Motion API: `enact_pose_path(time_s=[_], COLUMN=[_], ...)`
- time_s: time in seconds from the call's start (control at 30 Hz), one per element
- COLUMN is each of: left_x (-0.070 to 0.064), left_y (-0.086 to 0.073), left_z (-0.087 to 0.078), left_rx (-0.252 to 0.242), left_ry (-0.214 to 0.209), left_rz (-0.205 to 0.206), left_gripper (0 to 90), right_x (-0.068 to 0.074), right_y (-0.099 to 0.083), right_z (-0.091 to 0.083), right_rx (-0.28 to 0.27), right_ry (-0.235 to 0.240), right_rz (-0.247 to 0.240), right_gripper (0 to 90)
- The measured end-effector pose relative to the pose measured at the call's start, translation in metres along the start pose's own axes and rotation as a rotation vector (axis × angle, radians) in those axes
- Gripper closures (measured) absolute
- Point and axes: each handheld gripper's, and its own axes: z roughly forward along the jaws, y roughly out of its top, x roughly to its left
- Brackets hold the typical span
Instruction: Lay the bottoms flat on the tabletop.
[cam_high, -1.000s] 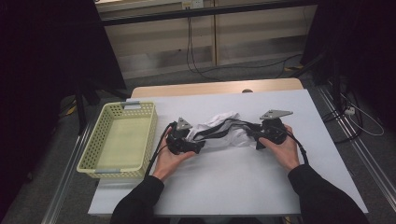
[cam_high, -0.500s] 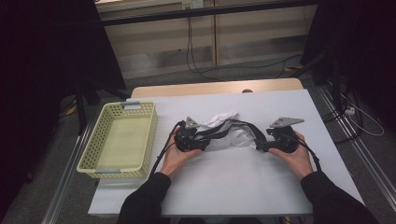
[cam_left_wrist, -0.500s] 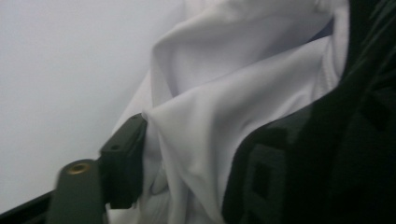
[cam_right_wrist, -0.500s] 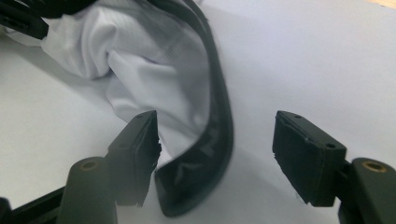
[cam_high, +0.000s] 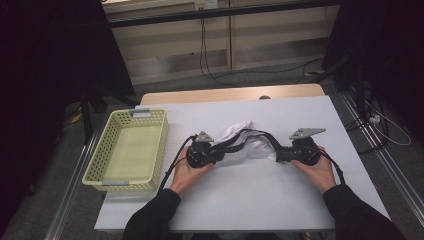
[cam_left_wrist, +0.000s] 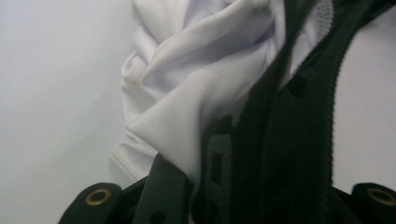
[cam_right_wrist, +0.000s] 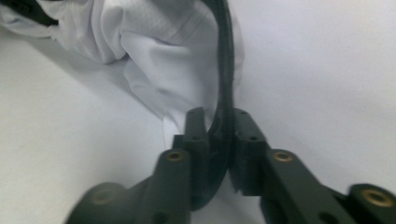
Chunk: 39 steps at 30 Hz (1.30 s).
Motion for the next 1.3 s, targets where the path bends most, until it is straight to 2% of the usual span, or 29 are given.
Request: enact_pose_path(time_s=[0.1, 0.17, 0.2, 0.3, 0.43, 0.5, 0.63, 0.7, 0.73, 0.8, 0.9, 0.97, 1.03, 1.1, 1.17, 1.3], left_x=[-0.009, -0.017, -0.02, -0.028, -0.04, -0.044, -0.047, -0.044, -0.041, -0.037, -0.032, -0.03, -0.027, -0.027, -0.03, -0.04], left_y=[-0.001, -0.002, -0.002, -0.002, -0.003, -0.003, -0.005, -0.005, -0.005, -0.004, -0.003, -0.002, -0.001, 0.0, 0.001, 0.003], left_z=[-0.004, -0.007, -0.009, -0.017, -0.033, -0.043, -0.057, -0.06, -0.059, -0.057, -0.058, -0.063, -0.068, -0.071, -0.071, -0.068], left_rx=[0.019, 0.034, 0.03, 0.032, 0.011, 0.003, -0.009, -0.016, -0.018, -0.026, -0.052, -0.08, -0.105, -0.118, -0.125, -0.123], left_ry=[-0.004, -0.005, -0.012, -0.036, -0.073, -0.102, -0.126, -0.091, -0.081, -0.05, -0.004, 0.034, 0.048, 0.061, 0.05, 0.037], left_rz=[0.024, 0.059, 0.062, 0.066, 0.07, 0.054, 0.031, 0.023, 0.009, 0.007, -0.01, 0.012, 0.004, 0.024, 0.059, 0.124], left_gripper=[76.1, 76.1, 76.1, 76.2, 76.2, 76.3, 76.2, 74.4, 71.9, 66.3, 49.1, 48.8, 48.2, 49.3, 52.7, 52.4], right_x=[0.002, 0.006, 0.008, 0.012, 0.013, 0.012, 0.012, 0.01, 0.009, 0.007, 0.005, 0.003, 0.001, -0.001, -0.002, -0.003], right_y=[0.0, 0.001, 0.001, 0.0, -0.004, -0.006, -0.005, -0.001, 0.001, 0.005, 0.012, 0.015, 0.017, 0.018, 0.018, 0.017], right_z=[-0.005, -0.008, -0.011, -0.019, -0.034, -0.041, -0.054, -0.058, -0.059, -0.057, -0.052, -0.049, -0.046, -0.043, -0.04, -0.039], right_rx=[0.004, -0.009, -0.014, -0.03, -0.071, -0.086, -0.119, -0.136, -0.14, -0.142, -0.137, -0.134, -0.133, -0.128, -0.12, -0.112], right_ry=[0.022, 0.023, 0.027, 0.031, 0.032, 0.03, 0.02, 0.011, 0.005, -0.008, -0.022, -0.028, -0.035, -0.038, -0.044, -0.046], right_rz=[-0.004, -0.014, -0.015, -0.023, -0.009, 0.0, 0.007, 0.012, 0.011, 0.006, 0.001, 0.003, 0.007, 0.01, 0.008, 0.014], right_gripper=[85.9, 86.8, 86.9, 87.0, 87.1, 87.1, 87.1, 87.2, 87.2, 87.1, 87.1, 87.1, 87.2, 87.1, 87.1, 87.1])
